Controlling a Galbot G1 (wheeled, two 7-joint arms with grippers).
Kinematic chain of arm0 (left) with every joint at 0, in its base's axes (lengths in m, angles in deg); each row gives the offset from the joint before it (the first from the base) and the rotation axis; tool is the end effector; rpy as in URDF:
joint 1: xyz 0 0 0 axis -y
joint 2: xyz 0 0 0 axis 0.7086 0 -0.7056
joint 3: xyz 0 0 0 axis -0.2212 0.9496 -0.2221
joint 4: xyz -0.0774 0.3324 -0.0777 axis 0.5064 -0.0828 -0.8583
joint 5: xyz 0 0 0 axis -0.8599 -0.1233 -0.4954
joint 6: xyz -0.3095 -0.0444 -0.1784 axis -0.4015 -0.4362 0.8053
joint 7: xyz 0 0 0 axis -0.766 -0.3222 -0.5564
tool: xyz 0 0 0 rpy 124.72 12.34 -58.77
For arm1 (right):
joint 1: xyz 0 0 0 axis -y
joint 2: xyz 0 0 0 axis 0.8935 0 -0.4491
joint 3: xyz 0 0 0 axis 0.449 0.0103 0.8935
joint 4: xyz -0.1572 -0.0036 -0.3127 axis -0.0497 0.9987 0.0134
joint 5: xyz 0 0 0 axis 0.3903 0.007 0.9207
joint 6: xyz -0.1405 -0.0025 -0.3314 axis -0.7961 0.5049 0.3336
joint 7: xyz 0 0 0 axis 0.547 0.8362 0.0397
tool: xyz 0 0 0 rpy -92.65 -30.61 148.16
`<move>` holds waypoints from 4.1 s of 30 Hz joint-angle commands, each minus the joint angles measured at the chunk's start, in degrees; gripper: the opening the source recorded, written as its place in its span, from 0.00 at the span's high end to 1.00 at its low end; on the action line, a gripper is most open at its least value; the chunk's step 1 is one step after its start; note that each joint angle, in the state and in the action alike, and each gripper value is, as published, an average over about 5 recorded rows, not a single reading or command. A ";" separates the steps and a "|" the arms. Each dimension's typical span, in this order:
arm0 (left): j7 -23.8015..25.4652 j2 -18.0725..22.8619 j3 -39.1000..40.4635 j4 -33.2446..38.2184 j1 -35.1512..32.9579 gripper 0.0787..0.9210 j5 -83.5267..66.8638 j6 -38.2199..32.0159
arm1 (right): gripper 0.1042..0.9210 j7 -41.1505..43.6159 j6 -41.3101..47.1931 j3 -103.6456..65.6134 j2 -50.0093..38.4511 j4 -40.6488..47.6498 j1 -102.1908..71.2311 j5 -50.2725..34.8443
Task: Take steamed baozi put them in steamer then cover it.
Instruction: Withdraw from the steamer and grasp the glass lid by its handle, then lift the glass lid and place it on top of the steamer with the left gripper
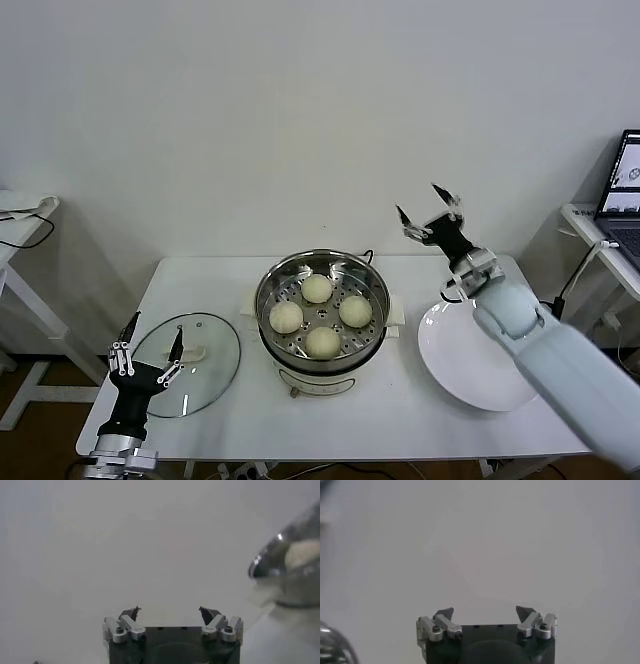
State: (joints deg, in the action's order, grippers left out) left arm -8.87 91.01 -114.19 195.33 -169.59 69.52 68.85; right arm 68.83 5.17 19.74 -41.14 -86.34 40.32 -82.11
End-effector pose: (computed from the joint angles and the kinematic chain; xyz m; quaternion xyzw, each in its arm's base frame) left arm 0.1680 0.1050 -0.3208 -0.0096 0.8768 0.4785 0.0455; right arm 0.4061 -0.1293 -0.2649 -0.0732 0.9826 -0.1367 0.1025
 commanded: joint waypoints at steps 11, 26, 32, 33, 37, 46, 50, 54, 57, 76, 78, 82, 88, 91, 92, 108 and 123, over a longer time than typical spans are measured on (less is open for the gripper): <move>-4.61 -1.47 1.61 -18.89 7.49 0.12 36.76 -0.85 | 0.12 -4.90 -2.30 -21.59 15.71 -3.56 -25.79 4.03; -2.86 -0.56 2.11 -24.66 12.75 0.12 37.57 -0.34 | 0.12 -4.20 -2.89 -21.38 16.74 -3.17 -26.36 5.14; -4.41 -0.09 2.25 -26.33 14.74 0.12 37.56 0.66 | 0.12 -3.76 -3.17 -21.29 16.96 -2.93 -26.57 5.63; -4.56 -0.08 2.26 -26.60 15.07 0.12 37.57 0.86 | 0.12 -3.70 -3.23 -21.29 17.00 -2.87 -26.57 5.72; -4.60 -0.08 2.45 -27.49 16.11 0.12 37.68 1.32 | 0.12 -3.62 -3.34 -21.27 17.09 -2.77 -26.45 5.82; -4.35 0.02 2.92 -30.09 18.42 0.12 38.12 1.98 | 0.12 -3.69 -3.38 -21.30 17.01 -3.04 -26.29 5.84; -4.26 0.22 3.13 -30.95 19.38 0.12 38.25 2.31 | 0.12 -3.71 -3.46 -21.31 17.09 -3.07 -26.39 5.94; -4.19 0.50 3.24 -31.84 20.29 0.12 38.47 2.61 | 0.12 -3.73 -3.59 -21.36 17.17 -3.12 -26.53 6.07; -3.89 0.56 3.29 -32.11 20.73 0.12 38.48 2.83 | 0.12 -3.82 -3.64 -21.48 17.06 -3.27 -26.54 6.06; -1.48 1.01 3.99 -33.99 21.85 0.65 37.89 4.64 | 0.12 -4.19 -3.75 -21.43 17.14 -3.96 -25.86 5.87; -1.54 1.11 4.00 -34.17 22.01 0.72 37.61 4.58 | 0.12 -4.21 -3.75 -21.36 17.24 -4.15 -25.86 5.90; -2.18 1.21 3.91 -33.98 21.98 0.84 36.64 4.14 | 0.12 -4.20 -3.82 -21.28 17.43 -4.45 -25.94 6.00; -3.13 0.52 1.64 -28.86 19.83 0.86 34.20 3.44 | 0.12 -4.10 -4.04 -21.26 17.65 -4.50 -26.02 6.16; -2.97 -0.59 -1.10 -22.54 17.66 0.86 33.30 3.63 | 0.12 -4.06 -4.10 -21.19 17.81 -4.51 -25.97 6.24; -2.88 -0.95 -2.22 -20.10 16.96 0.86 33.14 3.68 | 0.12 -4.04 -4.11 -21.16 17.85 -4.50 -25.93 6.27; 6.37 -7.30 3.01 12.07 15.90 0.86 29.85 15.28 | 0.12 -4.09 -4.27 -21.15 18.29 -4.67 -25.67 6.75; 22.36 -3.20 42.44 13.97 33.40 0.86 34.50 38.00 | 0.12 -4.42 -4.15 -22.07 19.43 -2.89 -24.88 6.73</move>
State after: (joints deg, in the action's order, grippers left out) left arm 1.65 85.68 -97.93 204.88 -147.84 101.20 91.50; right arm 64.45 1.09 -2.09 -22.02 -90.09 15.23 -75.43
